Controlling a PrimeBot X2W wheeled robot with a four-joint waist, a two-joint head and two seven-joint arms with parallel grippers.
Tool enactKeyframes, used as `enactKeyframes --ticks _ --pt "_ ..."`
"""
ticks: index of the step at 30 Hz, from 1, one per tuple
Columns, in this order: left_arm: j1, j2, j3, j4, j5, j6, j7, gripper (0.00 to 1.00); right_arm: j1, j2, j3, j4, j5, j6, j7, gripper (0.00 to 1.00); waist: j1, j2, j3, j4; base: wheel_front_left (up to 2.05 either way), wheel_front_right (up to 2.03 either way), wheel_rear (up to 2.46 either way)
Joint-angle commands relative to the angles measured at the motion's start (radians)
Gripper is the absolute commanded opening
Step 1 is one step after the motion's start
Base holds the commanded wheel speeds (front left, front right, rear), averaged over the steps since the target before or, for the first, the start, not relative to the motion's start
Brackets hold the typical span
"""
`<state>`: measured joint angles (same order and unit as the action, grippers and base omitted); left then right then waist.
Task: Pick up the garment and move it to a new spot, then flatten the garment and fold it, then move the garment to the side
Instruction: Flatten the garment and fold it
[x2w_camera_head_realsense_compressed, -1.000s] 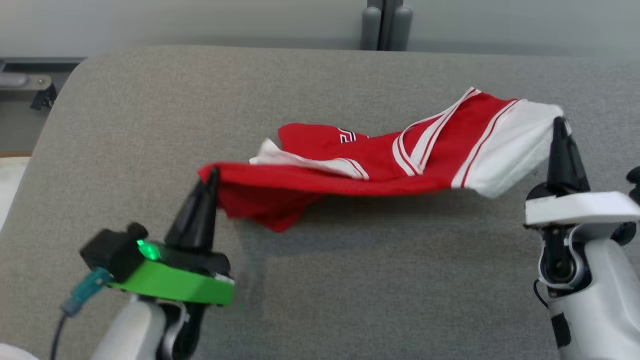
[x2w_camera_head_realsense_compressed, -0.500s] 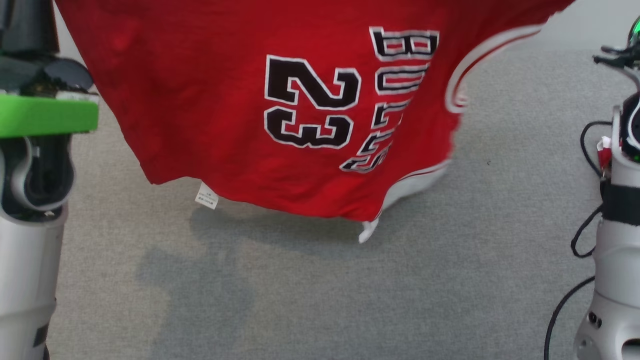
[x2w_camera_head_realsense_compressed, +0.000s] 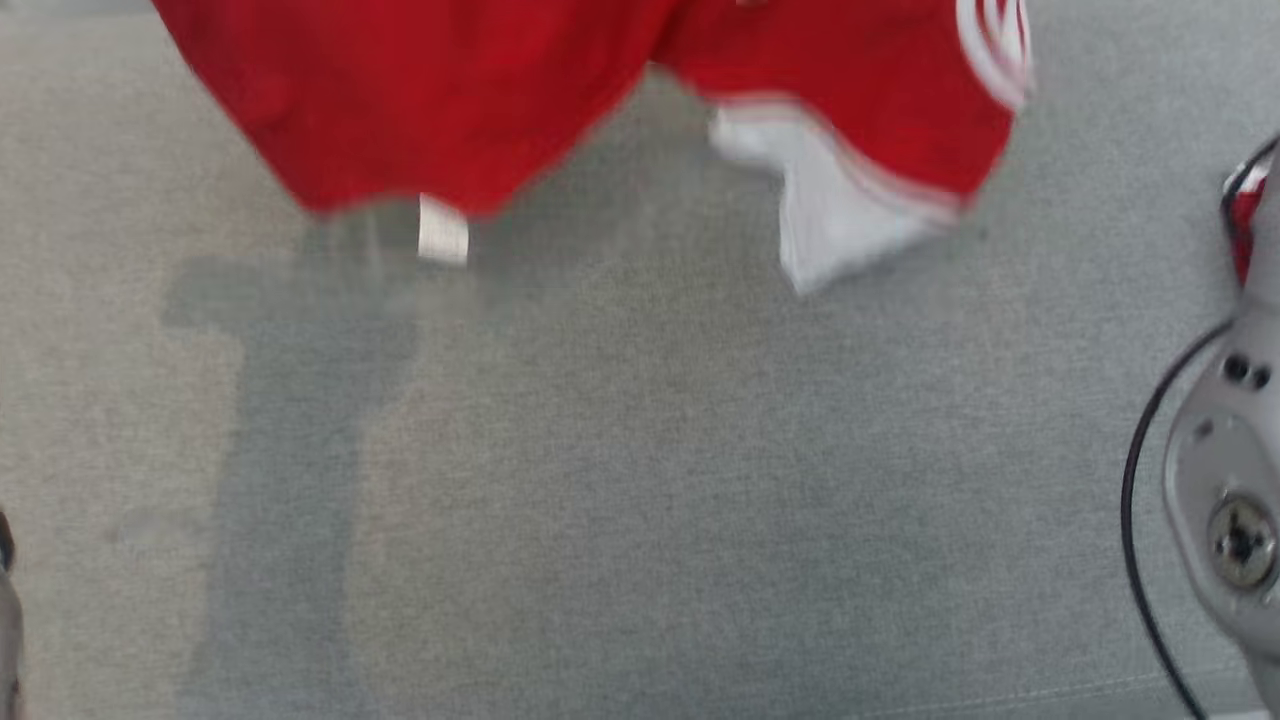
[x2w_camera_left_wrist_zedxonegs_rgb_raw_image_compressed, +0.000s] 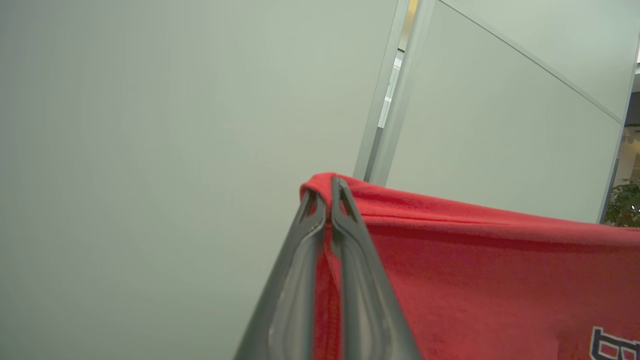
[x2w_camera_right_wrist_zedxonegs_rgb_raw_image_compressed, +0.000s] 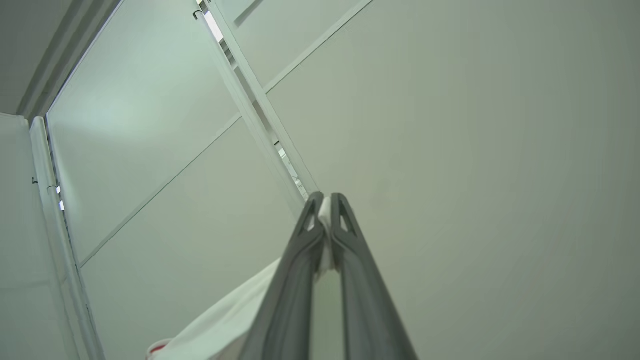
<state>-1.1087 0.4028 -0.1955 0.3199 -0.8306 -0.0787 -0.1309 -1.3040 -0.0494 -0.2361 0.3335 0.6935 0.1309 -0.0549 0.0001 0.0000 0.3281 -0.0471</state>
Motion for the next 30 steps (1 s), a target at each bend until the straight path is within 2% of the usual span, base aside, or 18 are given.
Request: enactKeyframes --ticks 1,6,9,11,15,20,24,26,27,30 --pt "-0.063 0.010 0.014 0.041 0.018 0.007 -0.026 0.00 -0.067 -0.006 0.001 0.030 -0.020 -0.001 -0.031 0.00 -0.0001 0.0000 0.129 -0.032 0.00 0.00 0.00" --pt "-0.221 -0.003 0.027 0.165 0.073 -0.009 -0.111 0.00 -0.242 -0.007 0.003 0.127 -0.069 -0.001 -0.155 0.00 -0.0001 0.0000 0.173 -0.028 0.00 0.00 0.00" --pt "-0.246 -0.024 0.053 0.211 0.066 -0.021 -0.128 0.00 -0.267 -0.016 -0.007 0.163 -0.071 -0.001 -0.180 0.00 -0.0001 0.0000 0.176 -0.024 0.00 0.00 0.00" --pt "-0.205 -0.031 0.057 0.241 0.069 -0.030 -0.133 0.00 -0.231 -0.030 0.000 0.180 -0.072 -0.001 -0.191 0.00 -0.0001 0.0000 0.172 -0.023 0.00 0.00 0.00" --pt "-0.059 -0.065 0.063 0.275 0.060 -0.044 -0.137 0.00 -0.079 -0.051 0.021 0.178 -0.007 -0.002 -0.178 0.00 -0.0001 0.0000 0.147 -0.018 0.00 0.00 0.00" --pt "0.245 -0.065 -0.035 0.192 0.031 -0.050 -0.135 0.00 0.255 -0.063 0.060 0.127 0.112 -0.001 -0.131 0.00 -0.0001 0.0000 0.117 -0.039 0.00 0.00 0.00" --pt "0.468 -0.087 -0.027 0.172 -0.015 -0.050 -0.135 0.00 0.513 -0.053 0.095 0.086 0.191 -0.001 -0.116 0.00 -0.0001 0.0000 0.090 -0.055 0.00 0.00 0.00" --pt "0.549 -0.090 -0.018 0.173 0.005 -0.050 -0.135 0.00 0.617 -0.045 0.120 0.069 0.223 -0.001 -0.125 0.00 -0.0001 0.0000 0.075 -0.062 0.00 0.00 0.00" --pt "0.604 -0.117 -0.012 0.181 -0.009 -0.050 -0.135 0.00 0.670 -0.040 0.127 0.066 0.243 -0.001 -0.133 0.00 -0.0001 0.0000 0.064 -0.064 0.00 0.00 0.00" --pt "0.707 -0.147 0.000 0.181 0.016 -0.050 -0.135 0.00 0.786 -0.034 0.168 0.063 0.276 -0.001 -0.146 0.00 -0.0001 0.0000 0.031 -0.065 0.00 0.00 0.00"
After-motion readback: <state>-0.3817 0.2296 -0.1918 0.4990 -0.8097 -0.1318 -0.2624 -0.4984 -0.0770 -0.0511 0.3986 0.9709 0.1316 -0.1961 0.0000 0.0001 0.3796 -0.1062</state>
